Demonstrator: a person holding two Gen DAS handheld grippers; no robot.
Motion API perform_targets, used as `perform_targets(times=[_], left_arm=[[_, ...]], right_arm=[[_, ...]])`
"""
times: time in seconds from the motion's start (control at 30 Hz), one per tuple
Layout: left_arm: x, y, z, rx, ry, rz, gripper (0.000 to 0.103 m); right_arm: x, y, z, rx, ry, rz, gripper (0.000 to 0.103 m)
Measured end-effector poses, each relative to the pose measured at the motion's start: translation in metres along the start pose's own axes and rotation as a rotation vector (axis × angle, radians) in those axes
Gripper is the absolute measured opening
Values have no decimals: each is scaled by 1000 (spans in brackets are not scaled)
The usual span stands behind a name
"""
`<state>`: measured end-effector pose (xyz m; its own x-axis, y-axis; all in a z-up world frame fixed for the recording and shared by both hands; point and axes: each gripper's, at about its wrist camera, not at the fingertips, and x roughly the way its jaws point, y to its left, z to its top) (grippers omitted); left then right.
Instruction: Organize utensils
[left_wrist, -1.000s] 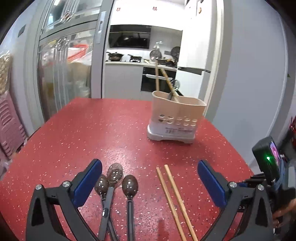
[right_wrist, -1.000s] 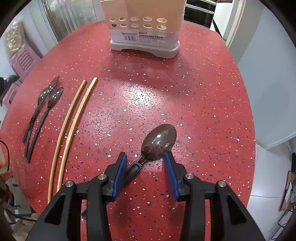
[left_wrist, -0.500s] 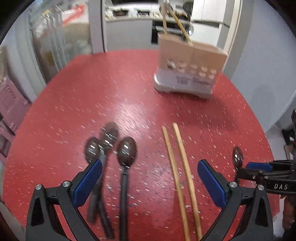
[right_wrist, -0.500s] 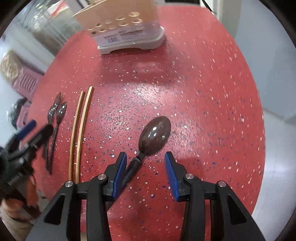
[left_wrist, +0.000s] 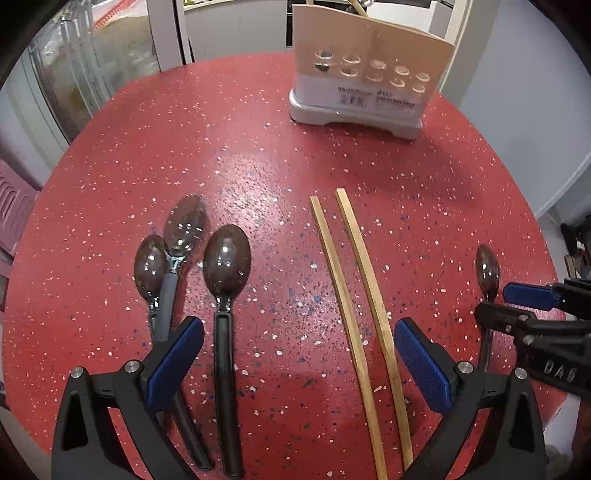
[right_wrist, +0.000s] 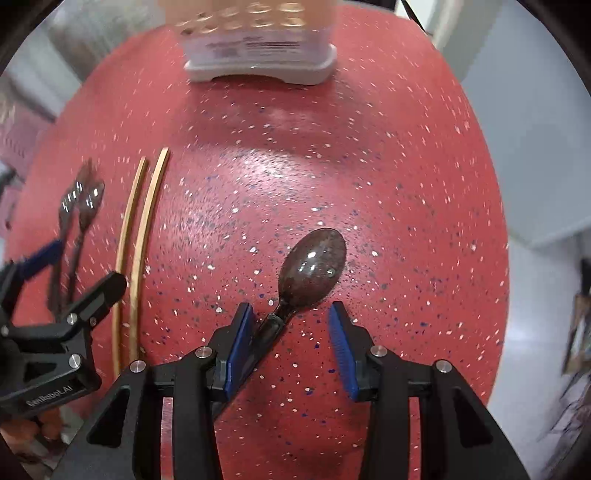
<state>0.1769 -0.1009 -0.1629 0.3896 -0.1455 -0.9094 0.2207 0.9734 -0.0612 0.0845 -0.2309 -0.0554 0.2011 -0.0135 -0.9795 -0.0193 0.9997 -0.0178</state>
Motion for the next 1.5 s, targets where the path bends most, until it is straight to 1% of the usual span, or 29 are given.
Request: perform_targets(times=[0.07, 0.1, 0.13, 0.23, 0.37, 0.4, 0.43, 0.5, 0.6, 0.63, 0.73, 0.8, 0.9, 0.97, 1.1, 1.17, 1.27, 1.37, 1.5], left_arm=[[2, -4, -5, 13, 6, -1, 103], [6, -8, -5, 21, 8, 1, 103], [12, -14, -6, 30, 13, 2, 103], [18, -26, -8, 42, 22, 6, 103], [25, -36, -5, 62, 27, 21, 103], [26, -38, -4, 70, 24, 23, 93], [28, -41, -4, 75, 27, 2, 91], [27, -44, -5, 73, 36, 2, 91], [28, -47, -7, 67, 38, 8, 91], [21, -45, -8, 61, 38, 4, 91], [17, -51, -10, 46, 27, -10, 91], [8, -52, -12, 54, 19, -9, 91], [-12, -57, -7, 66, 14, -13, 91], [-19, -55, -11, 57, 10, -9, 91], [-39, -32, -19, 4, 2, 1, 91], [-42, -28, -22, -8, 1, 16, 91], [-42, -23, -25, -7, 12, 35, 91], [-43, -14, -27, -6, 14, 37, 91], [-47, -16, -28, 12, 15, 46, 91]], right_arm=[[-1, 5, -3, -43, -21, -4, 37], [-2, 5, -4, -51, -25, 4, 26], [-3, 4, -5, -58, -29, 1, 17], [-5, -1, -9, -64, -49, 29, 15], [-9, -7, -18, -78, -95, 62, 14], [-9, -8, -20, -81, -108, 69, 14], [-10, -10, -22, -82, -120, 80, 14], [-14, -16, -28, -81, -130, 96, 13], [-14, -22, -25, -79, -135, 115, 13], [-14, -25, -25, -77, -136, 119, 13], [-15, -27, -25, -74, -136, 130, 13], [-16, -28, -25, -75, -136, 133, 13], [-15, -30, -25, -73, -139, 141, 13], [-14, -31, -25, -69, -139, 146, 13], [-15, -34, -25, -64, -141, 156, 13], [-16, -34, -25, -66, -141, 158, 13], [-16, -34, -26, -69, -142, 159, 13], [-16, -34, -26, -65, -142, 164, 13], [-16, -34, -26, -66, -142, 163, 13]])
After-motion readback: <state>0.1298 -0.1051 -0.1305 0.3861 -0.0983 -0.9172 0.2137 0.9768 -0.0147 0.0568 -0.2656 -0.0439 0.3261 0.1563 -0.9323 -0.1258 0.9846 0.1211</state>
